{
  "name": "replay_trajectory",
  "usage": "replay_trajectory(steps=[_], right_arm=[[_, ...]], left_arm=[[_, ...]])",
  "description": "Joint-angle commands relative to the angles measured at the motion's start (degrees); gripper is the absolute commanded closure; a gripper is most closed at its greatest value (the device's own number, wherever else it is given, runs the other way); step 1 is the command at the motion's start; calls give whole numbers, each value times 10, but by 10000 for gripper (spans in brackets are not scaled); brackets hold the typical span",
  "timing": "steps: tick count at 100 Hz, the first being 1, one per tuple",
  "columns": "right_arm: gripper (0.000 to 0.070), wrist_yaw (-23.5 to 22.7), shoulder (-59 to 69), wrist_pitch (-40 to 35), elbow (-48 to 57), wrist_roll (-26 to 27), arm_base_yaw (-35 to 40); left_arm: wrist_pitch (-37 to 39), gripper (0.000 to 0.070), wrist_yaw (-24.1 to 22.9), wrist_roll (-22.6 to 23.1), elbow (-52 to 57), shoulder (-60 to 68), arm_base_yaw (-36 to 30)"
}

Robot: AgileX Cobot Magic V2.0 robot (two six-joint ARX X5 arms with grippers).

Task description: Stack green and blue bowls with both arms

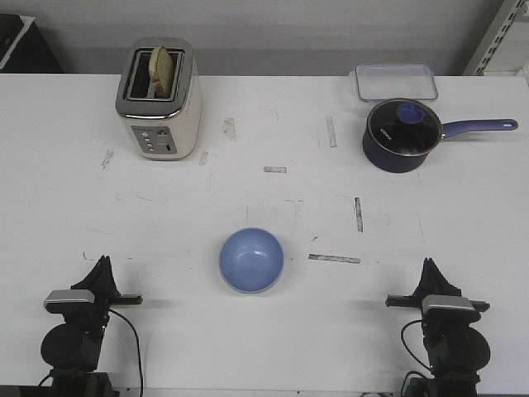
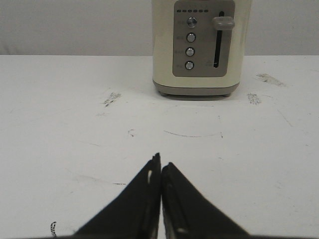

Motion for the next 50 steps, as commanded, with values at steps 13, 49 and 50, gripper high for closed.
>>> replay_trajectory(steps=[13, 49, 50], right_arm=[[693, 0, -31, 8, -39, 13, 0], [693, 0, -31, 26, -39, 14, 0], [693, 0, -31, 26, -39, 14, 0]], left_arm=[[6, 699, 2, -1, -12, -1, 1], [6, 699, 2, -1, -12, -1, 1], [6, 699, 2, -1, -12, -1, 1]])
